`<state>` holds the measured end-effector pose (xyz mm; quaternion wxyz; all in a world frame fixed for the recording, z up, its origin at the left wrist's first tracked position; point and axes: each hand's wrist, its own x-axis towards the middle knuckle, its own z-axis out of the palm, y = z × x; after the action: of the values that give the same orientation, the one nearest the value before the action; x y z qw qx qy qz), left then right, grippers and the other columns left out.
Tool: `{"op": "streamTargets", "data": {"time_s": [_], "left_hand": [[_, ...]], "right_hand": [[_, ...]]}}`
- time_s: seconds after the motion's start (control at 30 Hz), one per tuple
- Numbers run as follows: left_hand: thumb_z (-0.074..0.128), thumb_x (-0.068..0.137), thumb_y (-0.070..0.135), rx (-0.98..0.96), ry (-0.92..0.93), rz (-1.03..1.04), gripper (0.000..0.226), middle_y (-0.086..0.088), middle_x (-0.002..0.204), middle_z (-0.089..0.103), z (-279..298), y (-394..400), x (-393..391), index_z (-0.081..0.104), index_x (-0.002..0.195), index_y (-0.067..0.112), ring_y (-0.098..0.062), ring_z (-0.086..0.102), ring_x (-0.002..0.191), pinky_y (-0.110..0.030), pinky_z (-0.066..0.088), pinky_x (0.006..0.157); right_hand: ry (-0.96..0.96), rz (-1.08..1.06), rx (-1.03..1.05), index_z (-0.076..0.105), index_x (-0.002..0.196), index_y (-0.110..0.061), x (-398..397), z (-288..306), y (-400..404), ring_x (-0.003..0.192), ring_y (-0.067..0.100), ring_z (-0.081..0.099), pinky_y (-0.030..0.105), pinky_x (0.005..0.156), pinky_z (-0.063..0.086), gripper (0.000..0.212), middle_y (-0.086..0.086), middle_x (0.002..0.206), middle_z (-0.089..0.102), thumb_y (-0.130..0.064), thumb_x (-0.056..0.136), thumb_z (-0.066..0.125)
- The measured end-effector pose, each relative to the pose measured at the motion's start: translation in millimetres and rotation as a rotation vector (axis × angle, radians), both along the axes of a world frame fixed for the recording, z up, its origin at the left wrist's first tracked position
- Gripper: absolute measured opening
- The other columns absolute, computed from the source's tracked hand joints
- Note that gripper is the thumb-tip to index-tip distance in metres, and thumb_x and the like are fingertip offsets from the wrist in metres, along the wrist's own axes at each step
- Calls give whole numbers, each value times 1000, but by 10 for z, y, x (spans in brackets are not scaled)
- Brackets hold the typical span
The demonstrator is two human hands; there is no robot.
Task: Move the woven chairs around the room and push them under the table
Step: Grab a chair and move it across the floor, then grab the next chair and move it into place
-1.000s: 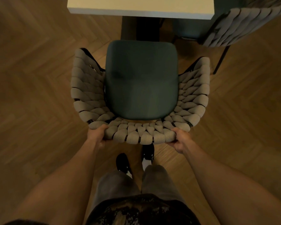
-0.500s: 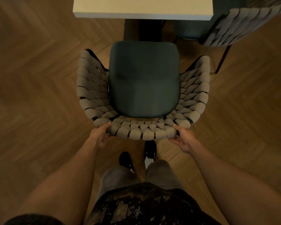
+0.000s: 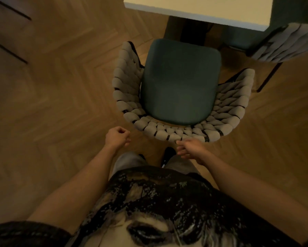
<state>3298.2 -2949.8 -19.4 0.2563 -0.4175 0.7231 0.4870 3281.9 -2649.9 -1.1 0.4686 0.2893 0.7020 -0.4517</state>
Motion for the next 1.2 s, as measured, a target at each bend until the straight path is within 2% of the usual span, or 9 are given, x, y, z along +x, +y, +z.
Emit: {"op": "streamTargets", "data": {"time_s": [0.13,0.27,0.33,0.43,0.53,0.77,0.9,1.03,1.2], "left_hand": [[63,97,14,-109,3,-113,7,-13,86,71,115,-207,109,65,90,14,-20,66,69,-34,57,62],[63,97,14,-68,-24,-58,4,-12,93,70,152,-582,203,64,93,14,-21,66,73,-37,59,68],[63,98,16,-33,-50,-35,3,-10,94,70,125,-822,244,63,95,16,-21,67,76,-39,60,72],[62,99,20,5,-85,-9,6,-8,96,70,74,-1254,282,62,93,19,-21,67,81,-41,60,77],[61,100,20,26,-106,58,7,-9,97,70,44,-1769,328,62,93,18,-22,66,81,-39,58,75],[59,101,20,66,-146,115,8,-9,98,69,68,-2916,324,63,99,14,-21,64,76,-35,53,67],[61,99,19,88,-145,193,6,-10,96,67,80,-3463,183,63,98,13,-22,63,76,-35,53,66],[62,99,20,68,-127,237,6,-10,97,67,103,-3943,-94,62,96,14,-23,64,80,-37,55,69],[62,99,19,52,-105,290,6,-11,97,68,120,-4552,-585,62,94,15,-22,63,79,-36,55,69]], "right_hand": [[101,344,52,70,105,-16,-163,-1,-361,94,23,72,41,82,62,19,7,102,73,-33,99,64],[211,854,132,74,103,-15,-389,58,-891,87,20,66,38,85,58,24,2,94,71,-37,98,64],[245,996,147,75,104,-15,-501,70,-1202,83,18,61,37,84,56,25,0,88,67,-37,97,65],[253,1063,148,74,102,-13,-664,43,-1695,79,15,60,37,80,57,24,-4,78,63,-35,98,65],[243,1099,144,68,102,-16,-831,16,-2213,78,15,60,33,70,52,19,1,85,64,-34,98,65],[273,1225,126,65,105,-18,-1330,51,-3420,94,21,66,37,80,58,20,1,95,66,-37,100,63],[315,1242,117,65,101,-23,-1627,98,-4027,80,10,62,23,62,49,14,-3,96,65,-37,98,64],[313,1236,107,66,100,-23,-1976,110,-4601,93,17,65,33,77,57,13,-1,100,67,-36,97,65],[325,1252,90,64,96,-25,-2564,76,-5306,90,15,64,30,76,54,9,-5,88,63,-34,98,66]]}}
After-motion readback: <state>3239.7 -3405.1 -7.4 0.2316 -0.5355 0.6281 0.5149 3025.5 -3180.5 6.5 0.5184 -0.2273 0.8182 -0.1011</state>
